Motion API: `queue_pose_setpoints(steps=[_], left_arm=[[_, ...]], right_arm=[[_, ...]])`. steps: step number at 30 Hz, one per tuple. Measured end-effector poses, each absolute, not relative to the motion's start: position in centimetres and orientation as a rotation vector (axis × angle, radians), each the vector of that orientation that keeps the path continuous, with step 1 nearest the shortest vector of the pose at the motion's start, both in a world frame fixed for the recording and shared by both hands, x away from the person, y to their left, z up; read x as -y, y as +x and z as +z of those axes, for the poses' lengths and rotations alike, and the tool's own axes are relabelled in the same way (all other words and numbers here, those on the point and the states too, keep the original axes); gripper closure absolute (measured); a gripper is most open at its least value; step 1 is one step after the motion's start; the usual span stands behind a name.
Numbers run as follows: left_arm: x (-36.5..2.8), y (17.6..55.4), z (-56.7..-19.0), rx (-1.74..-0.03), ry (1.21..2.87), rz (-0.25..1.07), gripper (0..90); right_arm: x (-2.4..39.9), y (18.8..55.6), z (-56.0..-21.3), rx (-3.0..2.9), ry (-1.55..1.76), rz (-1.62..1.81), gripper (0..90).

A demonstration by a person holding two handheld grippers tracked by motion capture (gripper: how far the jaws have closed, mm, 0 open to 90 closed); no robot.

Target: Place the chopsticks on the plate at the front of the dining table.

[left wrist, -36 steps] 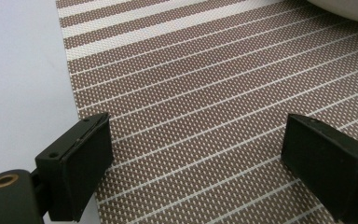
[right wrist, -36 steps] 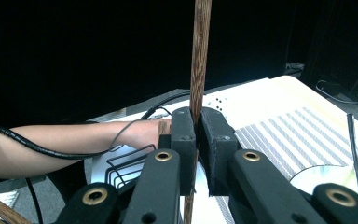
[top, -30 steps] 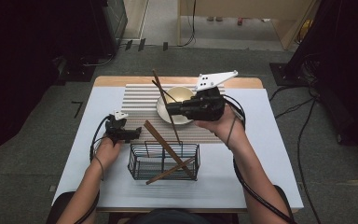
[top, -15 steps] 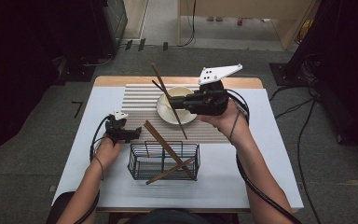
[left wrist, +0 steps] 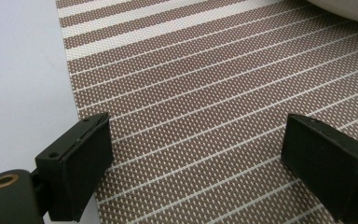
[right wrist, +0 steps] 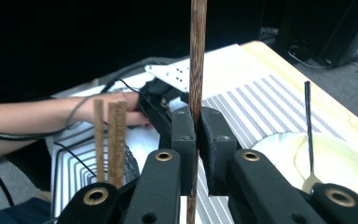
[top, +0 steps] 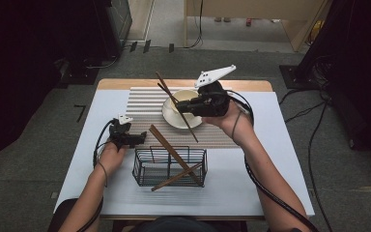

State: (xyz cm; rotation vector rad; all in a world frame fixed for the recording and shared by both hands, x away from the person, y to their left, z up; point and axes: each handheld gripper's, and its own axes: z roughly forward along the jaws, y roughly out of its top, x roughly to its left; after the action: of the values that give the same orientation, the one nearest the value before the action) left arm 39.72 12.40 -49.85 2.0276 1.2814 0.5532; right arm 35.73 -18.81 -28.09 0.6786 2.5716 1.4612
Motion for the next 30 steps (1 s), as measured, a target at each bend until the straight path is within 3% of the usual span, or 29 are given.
queue_pose_setpoints(steps=[30], left_arm=[[-12.4,39.7,-49.8,-1.282,2.027,0.552,9.0]], right_arm=[[15.5,41.2,-31.9,-2.738,0.83,0.985,85.4]])
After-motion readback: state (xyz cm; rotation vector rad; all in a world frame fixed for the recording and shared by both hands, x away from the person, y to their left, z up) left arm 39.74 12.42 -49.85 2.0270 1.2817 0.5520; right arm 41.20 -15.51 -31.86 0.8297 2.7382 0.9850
